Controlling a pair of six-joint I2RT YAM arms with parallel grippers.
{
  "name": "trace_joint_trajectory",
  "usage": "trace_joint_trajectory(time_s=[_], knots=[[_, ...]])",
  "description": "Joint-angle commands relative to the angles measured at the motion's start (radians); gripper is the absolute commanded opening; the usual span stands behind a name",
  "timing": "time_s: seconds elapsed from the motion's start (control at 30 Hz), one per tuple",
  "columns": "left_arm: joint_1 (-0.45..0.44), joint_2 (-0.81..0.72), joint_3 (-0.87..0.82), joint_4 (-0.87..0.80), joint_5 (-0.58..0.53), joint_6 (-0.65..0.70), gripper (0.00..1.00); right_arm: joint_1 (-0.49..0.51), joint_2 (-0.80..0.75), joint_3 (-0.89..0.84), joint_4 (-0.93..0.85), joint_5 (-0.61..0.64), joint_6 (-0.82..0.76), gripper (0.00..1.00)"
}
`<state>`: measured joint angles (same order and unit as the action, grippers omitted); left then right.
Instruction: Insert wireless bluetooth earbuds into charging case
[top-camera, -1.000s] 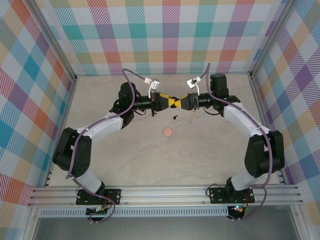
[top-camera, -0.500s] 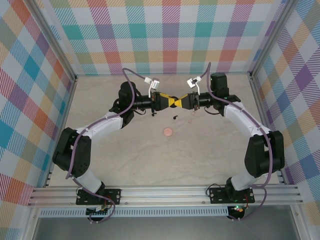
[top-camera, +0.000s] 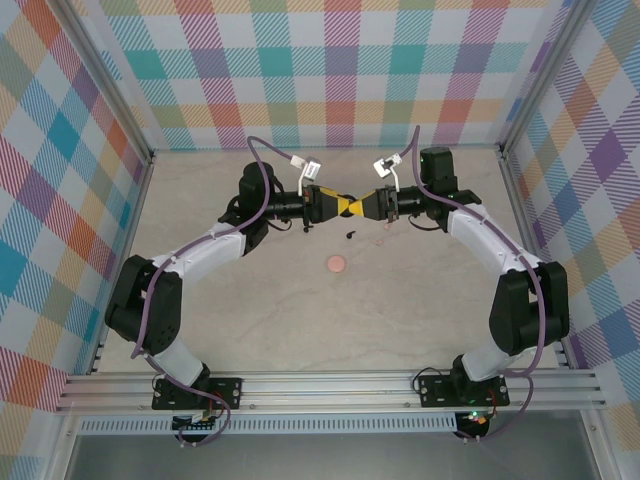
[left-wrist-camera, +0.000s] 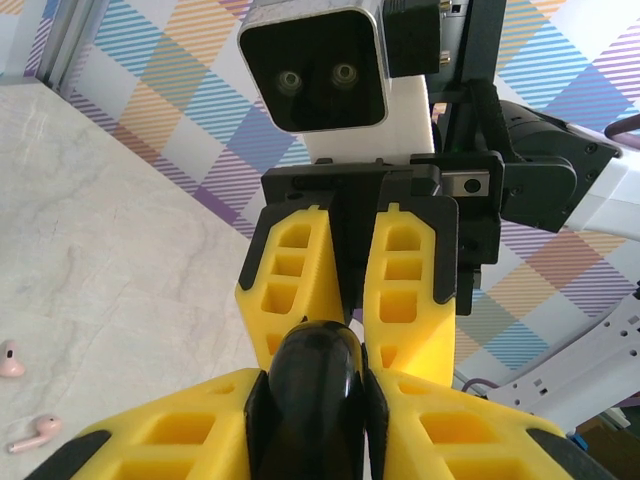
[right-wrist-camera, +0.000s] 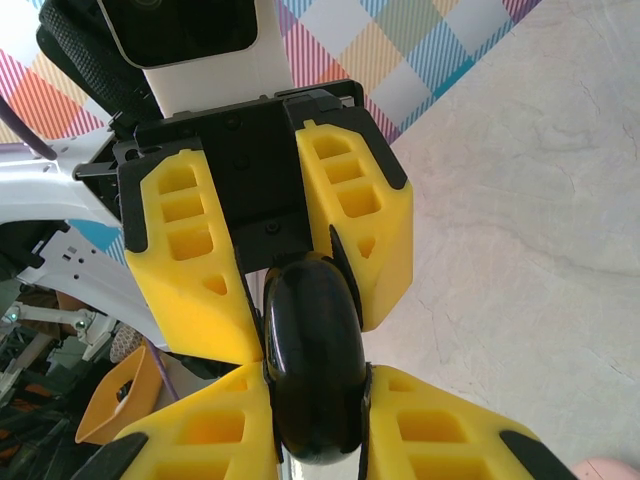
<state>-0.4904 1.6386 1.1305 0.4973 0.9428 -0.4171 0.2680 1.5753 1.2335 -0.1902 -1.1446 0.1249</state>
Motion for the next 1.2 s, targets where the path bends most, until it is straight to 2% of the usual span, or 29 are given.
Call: trace_joint_trajectory(time_s=[0.0, 0.3, 0.6, 0.93, 1.17], knots=[[-0.014, -0.017, 0.031, -0.031, 0.045, 0.026, 0.33, 0.0, -0.031, 0.036, 0.004, -0.009, -0.027, 0.17], [-0.013, -0.016, 0.039, -0.059, 0.045, 0.028, 0.41, -0.001, -0.026, 0.044, -0.016, -0.009, -0.039, 0.17], [-0.014, -0.003, 0.057, -0.087, 0.062, 0.037, 0.41, -0.001, -0.014, 0.065, -0.064, -0.051, -0.071, 0.18], [-0.014, 0.015, 0.079, -0.1, 0.07, 0.03, 0.34, 0.0, 0.008, 0.086, -0.166, -0.104, -0.142, 0.2], [-0.014, 0.028, 0.08, -0.103, 0.066, 0.02, 0.27, 0.0, -0.003, 0.085, -0.166, -0.092, -0.139, 0.21]])
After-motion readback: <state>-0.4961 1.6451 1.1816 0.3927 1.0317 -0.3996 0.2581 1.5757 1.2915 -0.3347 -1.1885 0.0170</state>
